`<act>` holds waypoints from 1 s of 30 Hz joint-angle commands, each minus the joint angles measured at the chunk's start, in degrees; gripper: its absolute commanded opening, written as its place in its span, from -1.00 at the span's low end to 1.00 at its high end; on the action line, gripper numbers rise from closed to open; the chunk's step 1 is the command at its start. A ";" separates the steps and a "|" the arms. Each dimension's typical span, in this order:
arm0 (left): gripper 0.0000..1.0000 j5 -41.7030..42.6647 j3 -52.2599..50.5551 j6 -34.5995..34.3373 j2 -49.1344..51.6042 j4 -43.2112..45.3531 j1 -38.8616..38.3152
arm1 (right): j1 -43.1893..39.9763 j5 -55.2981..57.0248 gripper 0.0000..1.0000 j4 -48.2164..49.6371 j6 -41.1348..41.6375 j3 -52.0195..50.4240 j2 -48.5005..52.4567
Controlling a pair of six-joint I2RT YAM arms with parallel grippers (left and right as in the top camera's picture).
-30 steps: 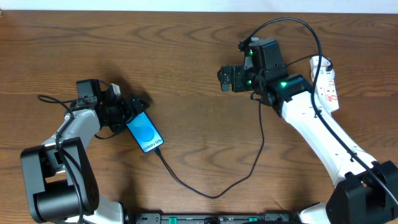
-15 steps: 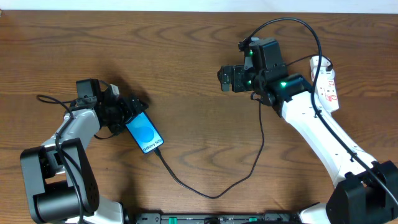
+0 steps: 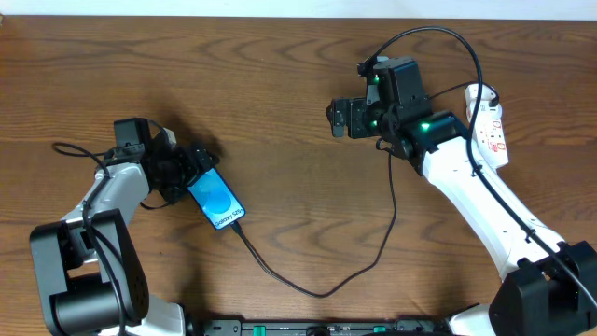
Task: Plug charger to phone and switch on socket
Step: 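Open the left gripper to release the phone on the table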
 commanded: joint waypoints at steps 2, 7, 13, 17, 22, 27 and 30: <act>0.85 -12.39 -4.70 -0.66 5.29 -3.04 0.46 | -0.02 0.28 0.99 -0.13 -0.63 0.68 -1.33; 0.84 -12.50 -4.70 -0.66 5.29 -3.48 0.46 | -0.02 0.28 0.99 -0.13 -0.63 0.68 -1.33; 0.85 -12.50 -4.70 -0.66 5.29 -3.69 0.46 | -0.02 0.28 0.99 -0.20 -0.63 0.68 -1.33; 0.85 -12.50 -4.70 -0.66 5.29 -3.93 0.46 | -0.02 0.28 0.99 -0.24 -0.63 0.70 -1.33; 0.84 -12.50 -4.70 -0.66 5.29 -4.37 0.46 | -0.02 0.31 0.98 -0.26 -0.63 0.70 -1.33; 0.85 -12.55 -4.70 -0.66 5.29 -4.98 0.46 | -0.02 0.31 0.99 -0.26 -0.66 0.70 -1.33; 0.85 -12.90 -4.70 -0.66 5.29 -5.38 0.46 | -0.02 0.28 0.99 -0.26 -0.63 0.70 -1.33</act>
